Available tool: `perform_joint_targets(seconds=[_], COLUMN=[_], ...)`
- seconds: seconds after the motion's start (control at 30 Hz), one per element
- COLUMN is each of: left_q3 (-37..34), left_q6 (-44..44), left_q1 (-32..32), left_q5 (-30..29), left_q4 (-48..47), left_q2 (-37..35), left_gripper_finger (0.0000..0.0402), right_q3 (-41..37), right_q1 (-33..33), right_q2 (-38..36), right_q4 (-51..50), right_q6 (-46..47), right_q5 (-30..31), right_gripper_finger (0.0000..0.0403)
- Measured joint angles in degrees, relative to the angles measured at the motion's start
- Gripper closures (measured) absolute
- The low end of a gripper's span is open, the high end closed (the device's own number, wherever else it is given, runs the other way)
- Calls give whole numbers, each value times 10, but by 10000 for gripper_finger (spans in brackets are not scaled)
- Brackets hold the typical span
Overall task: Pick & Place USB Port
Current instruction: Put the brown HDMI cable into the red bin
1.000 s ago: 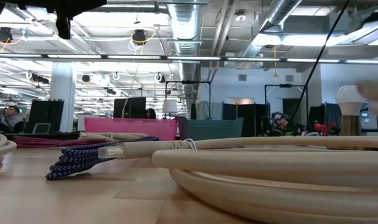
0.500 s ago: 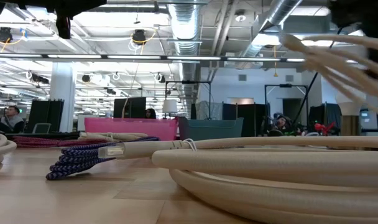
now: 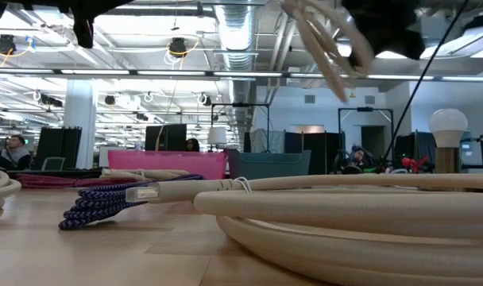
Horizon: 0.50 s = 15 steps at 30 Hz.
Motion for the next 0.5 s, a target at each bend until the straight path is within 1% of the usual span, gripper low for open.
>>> perform_joint_targets(seconds=[0.1, 0.23, 0.4, 0.5], left_q3=[0, 0, 0, 0], left_q6=[-8, -9, -4, 19], left_q1=[0, 0, 0, 0], left_q5=[19, 19, 19, 26], left_q4=[0, -6, -22, -22], left_q2=[1, 1, 1, 1], left_gripper_finger=[342, 322, 309, 302], right_q3=[1, 1, 1, 2], right_q1=[-31, -62, -95, -110], right_q2=[0, 0, 0, 6], right_q4=[62, 143, 232, 273], right_q6=[-53, -110, -154, -170], right_q5=[1, -2, -12, -17], right_gripper_finger=[403, 403, 403, 403])
